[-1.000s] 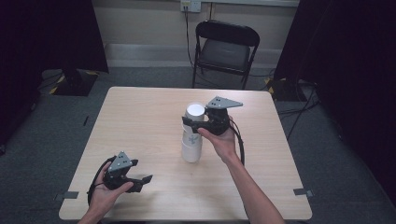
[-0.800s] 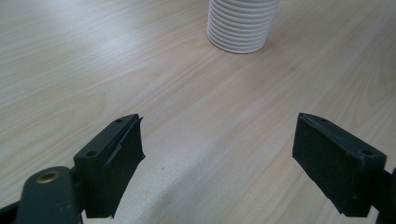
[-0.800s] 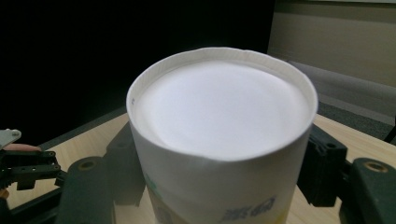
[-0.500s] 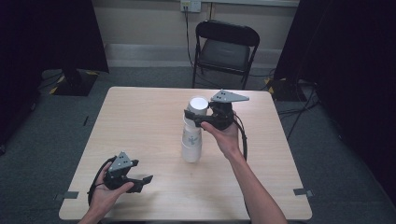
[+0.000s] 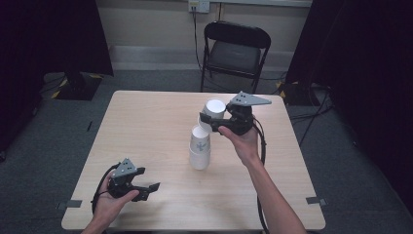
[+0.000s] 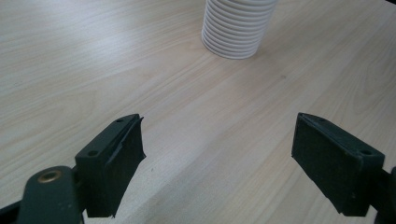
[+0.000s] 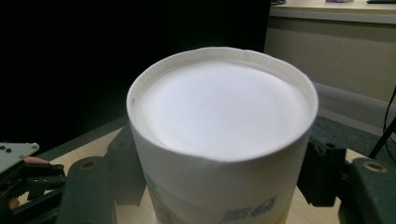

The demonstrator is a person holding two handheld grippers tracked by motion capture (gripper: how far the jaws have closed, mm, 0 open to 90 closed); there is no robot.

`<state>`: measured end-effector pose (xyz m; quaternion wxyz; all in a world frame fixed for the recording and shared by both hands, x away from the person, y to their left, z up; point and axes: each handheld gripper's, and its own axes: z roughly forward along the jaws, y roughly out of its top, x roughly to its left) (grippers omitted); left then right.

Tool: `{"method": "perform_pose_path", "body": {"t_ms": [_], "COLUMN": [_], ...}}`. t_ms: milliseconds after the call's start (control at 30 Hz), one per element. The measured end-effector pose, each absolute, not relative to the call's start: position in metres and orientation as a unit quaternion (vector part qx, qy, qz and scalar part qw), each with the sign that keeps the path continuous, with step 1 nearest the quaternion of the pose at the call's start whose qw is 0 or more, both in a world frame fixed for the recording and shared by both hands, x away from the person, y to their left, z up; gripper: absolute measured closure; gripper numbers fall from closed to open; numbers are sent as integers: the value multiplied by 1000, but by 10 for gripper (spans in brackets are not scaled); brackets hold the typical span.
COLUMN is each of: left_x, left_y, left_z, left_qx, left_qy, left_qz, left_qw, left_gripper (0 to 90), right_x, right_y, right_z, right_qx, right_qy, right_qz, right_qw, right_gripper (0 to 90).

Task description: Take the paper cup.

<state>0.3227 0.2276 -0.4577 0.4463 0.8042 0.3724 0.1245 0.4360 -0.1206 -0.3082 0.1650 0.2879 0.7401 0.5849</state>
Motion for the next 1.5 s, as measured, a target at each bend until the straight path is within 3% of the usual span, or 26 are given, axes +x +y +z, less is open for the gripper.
{"method": "perform_pose_path", "body": {"t_ms": [600, 1167, 1500], "left_x": [324, 321, 321], "left_y": [223, 209, 178], "left_z": [-459, -455, -442], "left_qx": [803, 797, 812], "left_qy": [379, 375, 333], "left_qz": [111, 101, 111], "left_qw": [446, 463, 467], "left_gripper": [181, 228, 203], "right_x": [415, 386, 371], "right_y": [-163, -178, -171], "right_z": [-315, -354, -365], "right_qx": [308, 319, 319], "right_qy": [751, 759, 770], "right_qz": [556, 551, 540], "right_qw": [178, 138, 120], "right_gripper": [312, 315, 315]}}
